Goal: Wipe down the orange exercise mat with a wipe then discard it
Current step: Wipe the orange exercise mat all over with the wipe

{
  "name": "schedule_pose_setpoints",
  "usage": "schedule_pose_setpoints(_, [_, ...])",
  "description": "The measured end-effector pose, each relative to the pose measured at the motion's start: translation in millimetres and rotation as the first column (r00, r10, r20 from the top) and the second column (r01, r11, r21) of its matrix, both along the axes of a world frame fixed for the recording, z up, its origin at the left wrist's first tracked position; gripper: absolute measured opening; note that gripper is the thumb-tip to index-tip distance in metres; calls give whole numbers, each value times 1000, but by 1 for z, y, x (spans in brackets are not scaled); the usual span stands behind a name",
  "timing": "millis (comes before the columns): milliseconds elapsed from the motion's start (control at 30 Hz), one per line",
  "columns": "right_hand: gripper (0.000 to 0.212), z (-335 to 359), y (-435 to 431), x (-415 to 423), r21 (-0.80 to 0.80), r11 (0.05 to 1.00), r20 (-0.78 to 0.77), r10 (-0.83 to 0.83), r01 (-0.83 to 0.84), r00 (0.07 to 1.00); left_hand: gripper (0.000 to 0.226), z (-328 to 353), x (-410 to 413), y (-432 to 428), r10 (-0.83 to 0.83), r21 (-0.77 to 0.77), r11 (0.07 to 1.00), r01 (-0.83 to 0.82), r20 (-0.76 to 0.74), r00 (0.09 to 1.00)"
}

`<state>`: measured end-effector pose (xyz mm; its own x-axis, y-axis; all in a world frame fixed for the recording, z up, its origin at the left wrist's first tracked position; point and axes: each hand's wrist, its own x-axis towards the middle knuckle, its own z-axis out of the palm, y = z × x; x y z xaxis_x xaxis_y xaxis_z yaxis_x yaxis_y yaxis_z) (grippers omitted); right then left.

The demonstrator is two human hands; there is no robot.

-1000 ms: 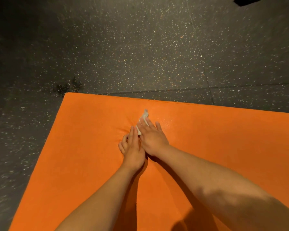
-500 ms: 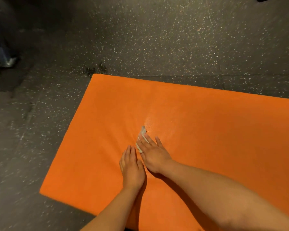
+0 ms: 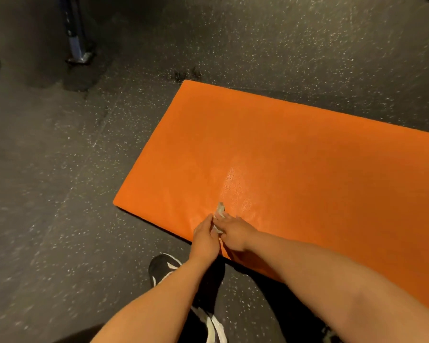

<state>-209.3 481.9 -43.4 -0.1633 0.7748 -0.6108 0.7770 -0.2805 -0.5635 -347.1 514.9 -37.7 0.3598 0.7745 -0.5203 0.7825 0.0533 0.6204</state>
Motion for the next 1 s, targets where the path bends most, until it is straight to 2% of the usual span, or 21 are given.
schedule_pose_setpoints(100, [59, 10, -6, -3, -2, 958, -134, -286, 288, 949, 47, 13, -2, -4, -69, -37, 997, 70, 14, 997])
schedule_pose_setpoints(200, [57, 21, -17, -12, -26, 880, -189, -470, 474, 862, 45, 21, 0, -10, -8, -52, 999, 11, 57, 998])
schedule_pose_setpoints(300, [56, 31, -31, -20, -19, 858, -232, -503, 513, 833, 40, 34, 1, -16, 133, -97, 988, -122, 121, 984])
schedule_pose_setpoints(433, [59, 49, -45, -25, -30, 826, -295, -546, 563, 784, 35, 52, 1, -21, 214, -185, 965, -185, 153, 965])
schedule_pose_setpoints(567, [61, 69, -44, -33, 69, 802, -271, -557, 593, 785, 22, 69, 0, -25, 327, -193, 938, -287, 230, 916])
schedule_pose_setpoints(633, [65, 78, -41, -38, 73, 762, -289, -602, 644, 744, 21, 78, -4, -25, 358, -165, 932, -324, 261, 897])
schedule_pose_setpoints(733, [65, 91, -43, -45, 10, 673, -343, -693, 740, 634, 29, 89, -14, -27, 385, -147, 922, -357, 272, 882])
schedule_pose_setpoints(867, [46, 99, -53, -59, -43, 565, -413, -761, 824, 501, 35, 100, -23, -32, 414, -164, 910, -381, 295, 861])
schedule_pose_setpoints(933, [40, 100, -55, -65, -30, 576, -424, -748, 817, 511, 30, 102, -26, -34, 425, -175, 905, -389, 309, 851])
schedule_pose_setpoints(1000, [39, 100, -56, -68, 7, 630, -418, -703, 776, 575, 28, 103, -29, -38, 428, -163, 904, -396, 306, 850])
